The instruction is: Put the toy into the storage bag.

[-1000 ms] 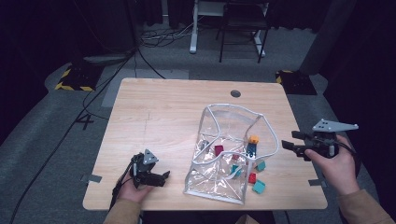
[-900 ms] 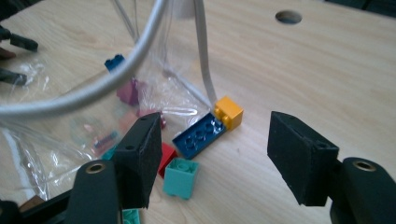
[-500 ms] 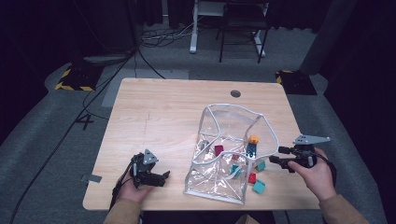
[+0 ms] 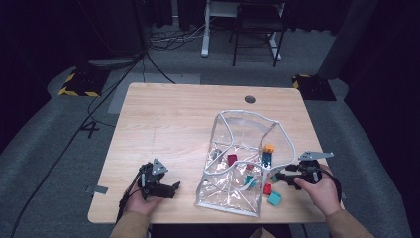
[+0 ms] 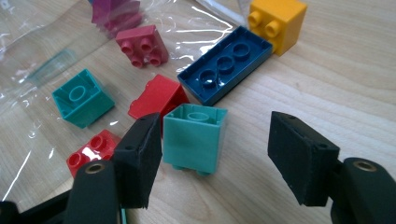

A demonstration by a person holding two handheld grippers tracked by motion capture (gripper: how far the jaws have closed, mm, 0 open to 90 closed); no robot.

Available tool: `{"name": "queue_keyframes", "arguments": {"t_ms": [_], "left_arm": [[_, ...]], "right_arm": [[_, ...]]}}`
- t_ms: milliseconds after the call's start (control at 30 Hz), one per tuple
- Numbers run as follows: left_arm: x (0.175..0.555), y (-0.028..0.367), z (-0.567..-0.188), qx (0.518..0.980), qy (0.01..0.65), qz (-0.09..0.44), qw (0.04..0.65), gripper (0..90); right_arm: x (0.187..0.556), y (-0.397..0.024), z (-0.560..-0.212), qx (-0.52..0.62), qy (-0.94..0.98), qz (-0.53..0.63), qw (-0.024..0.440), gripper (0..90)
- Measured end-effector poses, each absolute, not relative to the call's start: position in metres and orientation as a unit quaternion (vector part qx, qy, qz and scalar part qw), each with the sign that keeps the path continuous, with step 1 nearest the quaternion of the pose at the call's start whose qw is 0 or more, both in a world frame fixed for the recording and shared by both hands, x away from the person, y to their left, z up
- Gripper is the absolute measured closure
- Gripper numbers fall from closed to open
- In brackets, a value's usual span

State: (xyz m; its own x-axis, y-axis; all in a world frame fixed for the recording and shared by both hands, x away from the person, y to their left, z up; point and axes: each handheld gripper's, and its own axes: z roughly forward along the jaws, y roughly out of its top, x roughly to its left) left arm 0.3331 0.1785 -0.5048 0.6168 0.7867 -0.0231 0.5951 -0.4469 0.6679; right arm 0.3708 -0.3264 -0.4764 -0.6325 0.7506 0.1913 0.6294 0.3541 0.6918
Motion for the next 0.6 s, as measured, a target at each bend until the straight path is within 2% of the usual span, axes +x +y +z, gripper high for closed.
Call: {"name": "queue_keyframes", "arguments": {"t_ms": [400, 533, 600], "left_arm": [[0.333, 0.178, -0.505, 0.838, 0.412, 0.147, 0.326, 5.3], [0.333, 0.178, -0.505, 0.838, 0.412, 0.147, 0.326, 5.3], [0.333, 0.178, -0.505, 0.838, 0.412, 0.147, 0.326, 5.3]], "right_arm": [[0.369, -0.318, -0.491, 0.426, 0.821, 0.372, 0.081, 36.5], [0.370, -0.317, -0.492, 0.419, 0.824, 0.369, 0.098, 40.2], [0.370, -0.316, -0.492, 0.415, 0.826, 0.366, 0.105, 46.4]]}}
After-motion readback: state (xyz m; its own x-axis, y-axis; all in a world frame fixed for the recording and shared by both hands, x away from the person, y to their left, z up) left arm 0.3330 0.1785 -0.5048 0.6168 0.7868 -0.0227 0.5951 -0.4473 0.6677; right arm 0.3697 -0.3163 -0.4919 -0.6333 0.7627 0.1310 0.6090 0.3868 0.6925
